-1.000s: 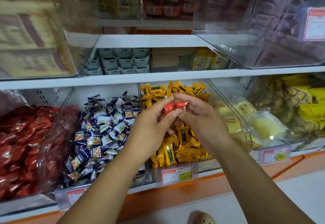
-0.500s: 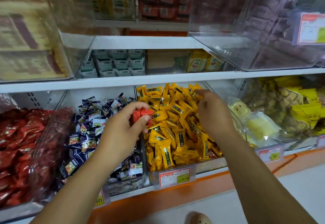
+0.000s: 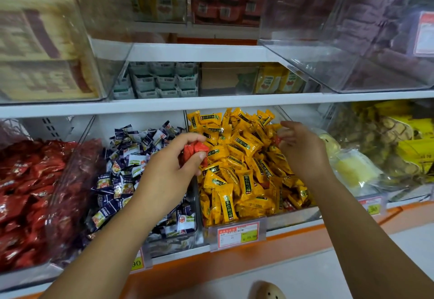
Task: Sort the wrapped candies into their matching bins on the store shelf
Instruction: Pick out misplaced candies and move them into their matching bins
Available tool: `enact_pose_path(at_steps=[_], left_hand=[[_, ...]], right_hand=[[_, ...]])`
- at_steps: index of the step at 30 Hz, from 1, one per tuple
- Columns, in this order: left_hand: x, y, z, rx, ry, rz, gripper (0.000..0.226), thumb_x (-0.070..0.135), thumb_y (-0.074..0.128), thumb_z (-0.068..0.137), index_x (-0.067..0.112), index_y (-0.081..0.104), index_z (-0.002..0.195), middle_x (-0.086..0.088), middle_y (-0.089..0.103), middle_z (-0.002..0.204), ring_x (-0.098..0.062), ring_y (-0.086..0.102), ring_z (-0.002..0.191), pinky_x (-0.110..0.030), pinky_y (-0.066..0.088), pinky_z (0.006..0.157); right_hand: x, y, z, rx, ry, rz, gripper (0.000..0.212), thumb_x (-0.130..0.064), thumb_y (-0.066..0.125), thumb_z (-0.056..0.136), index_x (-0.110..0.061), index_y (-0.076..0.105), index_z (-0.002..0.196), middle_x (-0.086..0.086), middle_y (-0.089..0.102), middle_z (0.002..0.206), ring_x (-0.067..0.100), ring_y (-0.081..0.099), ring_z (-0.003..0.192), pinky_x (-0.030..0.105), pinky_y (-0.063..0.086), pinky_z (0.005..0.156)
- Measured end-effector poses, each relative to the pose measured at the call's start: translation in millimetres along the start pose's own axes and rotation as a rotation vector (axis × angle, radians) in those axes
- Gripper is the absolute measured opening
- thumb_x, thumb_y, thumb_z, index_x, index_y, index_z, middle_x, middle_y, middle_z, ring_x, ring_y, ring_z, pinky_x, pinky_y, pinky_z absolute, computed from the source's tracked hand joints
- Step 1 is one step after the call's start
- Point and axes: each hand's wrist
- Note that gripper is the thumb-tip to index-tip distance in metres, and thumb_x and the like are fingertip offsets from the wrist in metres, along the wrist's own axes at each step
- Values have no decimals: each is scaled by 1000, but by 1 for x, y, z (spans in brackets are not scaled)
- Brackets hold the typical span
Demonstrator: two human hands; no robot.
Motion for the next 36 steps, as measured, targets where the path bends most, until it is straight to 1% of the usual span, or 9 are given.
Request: enact_pose_path(at_steps=[6,11,15,20,24,26,29,33,36], left_hand=[[6,2,-6,-34,-1,2,25,28,55,95,45,54,112,7,65,76,1,62,68,-10,42,55],[12,-3,-11,-77,-9,-14,34,27,54,96,42,48,126,4,65,71,2,56,54,-14,42,54],[11,-12,-15,-63,-51,-117,36,25,61,92,37,54,125,4,66,67,-7,59,55,-24,52,59],[6,-39,-22,26,-51,-141,14,22,59,94,33,61,103,6,62,59,-5,56,50,-20,47,51],[-12,-88,-27,249,-118,-2,9,24,58,95,32,61,96,5,63,62,-1,52,43,-18,40,44],[-30,-125,-30,399,-174,178,7,30,59,94,27,63,99,1,66,71,-4,58,53,-23,42,49],[-62,-172,-34,613,-253,320,23,30,62,92,21,66,113,-5,71,93,-25,66,86,-35,52,76],[-92,-187,-35,407,-335,238,44,28,63,91,31,53,134,1,60,125,-17,58,110,-32,46,93],[-100,-181,-31,340,-268,390,43,33,58,92,30,52,135,-2,53,138,-29,41,133,-47,34,111]], right_hand=[[-29,-6,-27,-28,-33,359,37,3,71,80,-19,63,108,-3,69,94,13,66,90,33,55,84],[-75,5,-53,-239,-27,661,28,6,68,81,-16,64,98,6,69,92,22,69,87,28,57,75],[-101,27,-68,-368,-32,672,24,7,66,82,-11,64,96,7,67,88,15,67,79,22,56,70],[-126,49,-79,-428,-49,683,28,7,65,82,-13,65,101,6,69,91,15,68,80,24,57,73],[-135,67,-81,-439,-107,564,27,-9,67,87,-27,63,108,-8,68,106,8,68,91,31,58,81],[-134,73,-80,-414,-122,502,26,-12,66,88,-29,64,108,-11,67,107,5,67,94,34,57,84],[-128,74,-76,-358,-173,398,23,-12,62,92,-27,64,110,-11,66,108,6,64,97,34,55,87],[-114,63,-70,-261,-290,164,24,-12,55,95,-30,62,110,-8,63,112,10,59,102,21,43,83],[-92,49,-57,-180,-272,7,24,-14,52,96,-31,64,108,-6,63,112,15,57,101,24,39,79]])
Point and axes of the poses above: each hand's wrist, its own z-axis towards the middle knuckle, its own y-axis out of the palm, x = y × z
